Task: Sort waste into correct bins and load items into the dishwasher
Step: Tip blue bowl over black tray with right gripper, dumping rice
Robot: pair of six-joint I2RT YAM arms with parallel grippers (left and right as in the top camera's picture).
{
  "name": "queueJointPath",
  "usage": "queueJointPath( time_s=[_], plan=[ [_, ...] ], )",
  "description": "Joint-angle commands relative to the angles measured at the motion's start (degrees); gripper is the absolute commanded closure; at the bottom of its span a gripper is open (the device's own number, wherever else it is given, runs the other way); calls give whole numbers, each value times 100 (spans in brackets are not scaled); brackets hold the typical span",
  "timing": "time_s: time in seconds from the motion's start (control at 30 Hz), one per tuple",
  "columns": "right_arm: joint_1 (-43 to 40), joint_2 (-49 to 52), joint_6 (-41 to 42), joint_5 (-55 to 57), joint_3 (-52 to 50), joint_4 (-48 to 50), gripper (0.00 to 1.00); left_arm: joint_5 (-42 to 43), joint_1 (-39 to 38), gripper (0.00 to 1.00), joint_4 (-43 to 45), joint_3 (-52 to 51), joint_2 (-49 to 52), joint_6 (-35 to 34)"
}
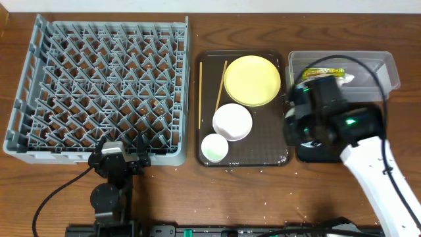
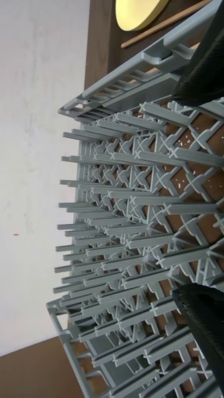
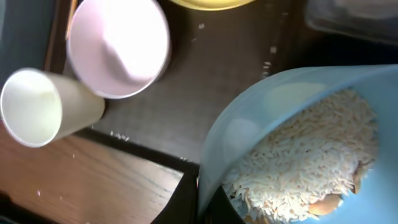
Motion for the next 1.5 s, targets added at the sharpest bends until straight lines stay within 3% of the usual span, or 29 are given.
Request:
queueJointPath(
  time_s=[0.0,0.33,0.63,0.83,1.07,1.47],
  plan=[
    [-935,-59,-278,-1305,-328,295,99,-87,28,8,-208,-98,-13,79],
    [-3759,-44,-616,-4631,-1908,1974,99,-85,28,8,-208,-98,-13,79],
    [-5099,553,-610,-6896,-2640,3235,99,-87,28,8,-208,-98,-13,79],
    [-5340,1307,-540,-7866,-2638,3692,99,-87,28,8,-208,-98,-13,79],
    [-5425,1729,-66,-7914,-2636,3950,99,-85,28,8,-205,-98,-13,79],
    [-5425,1729,2719,-7884,-2636,4828,99,-85,28,8,-208,-98,-13,79]
  ],
)
